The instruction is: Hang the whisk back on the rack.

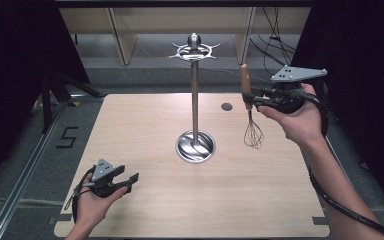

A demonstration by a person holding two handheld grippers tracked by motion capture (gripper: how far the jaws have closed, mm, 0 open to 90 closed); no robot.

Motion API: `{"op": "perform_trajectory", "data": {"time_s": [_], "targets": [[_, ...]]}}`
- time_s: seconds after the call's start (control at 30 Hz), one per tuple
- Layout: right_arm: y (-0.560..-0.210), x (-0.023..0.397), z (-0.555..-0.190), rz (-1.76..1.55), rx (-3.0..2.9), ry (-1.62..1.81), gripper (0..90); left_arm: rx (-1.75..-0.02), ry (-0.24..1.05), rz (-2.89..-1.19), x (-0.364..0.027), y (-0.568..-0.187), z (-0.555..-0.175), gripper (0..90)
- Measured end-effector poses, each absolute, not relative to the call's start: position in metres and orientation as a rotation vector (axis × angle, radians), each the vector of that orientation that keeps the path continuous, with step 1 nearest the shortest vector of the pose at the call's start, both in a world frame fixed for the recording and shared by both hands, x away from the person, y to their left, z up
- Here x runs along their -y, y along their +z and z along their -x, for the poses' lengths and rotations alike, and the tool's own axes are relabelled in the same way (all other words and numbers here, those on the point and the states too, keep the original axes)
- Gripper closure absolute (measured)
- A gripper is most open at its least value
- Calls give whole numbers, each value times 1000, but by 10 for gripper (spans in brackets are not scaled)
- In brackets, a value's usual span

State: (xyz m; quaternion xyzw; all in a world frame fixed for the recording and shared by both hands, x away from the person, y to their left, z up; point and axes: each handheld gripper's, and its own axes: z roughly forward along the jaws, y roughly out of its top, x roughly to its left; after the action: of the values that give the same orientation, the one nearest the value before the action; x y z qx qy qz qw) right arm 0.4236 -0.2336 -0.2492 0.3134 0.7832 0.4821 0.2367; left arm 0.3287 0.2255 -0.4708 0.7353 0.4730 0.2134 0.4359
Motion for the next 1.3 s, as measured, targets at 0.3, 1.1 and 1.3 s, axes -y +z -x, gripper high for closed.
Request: {"op": "perform_trajectory", "data": {"time_s": [0.3, 1.1, 1.3], "targets": [[-246, 229, -426, -849, -2139, 1334, 688, -1173, 529, -1823, -226, -471, -329, 377], [-239, 216, -429, -817, -2149, 1340, 688, -1182, 524, -1810, -225, -471, -329, 377], [-238, 214, -429, -822, -2152, 1342, 688, -1184, 524, -1809, -226, -471, -329, 377]]}}
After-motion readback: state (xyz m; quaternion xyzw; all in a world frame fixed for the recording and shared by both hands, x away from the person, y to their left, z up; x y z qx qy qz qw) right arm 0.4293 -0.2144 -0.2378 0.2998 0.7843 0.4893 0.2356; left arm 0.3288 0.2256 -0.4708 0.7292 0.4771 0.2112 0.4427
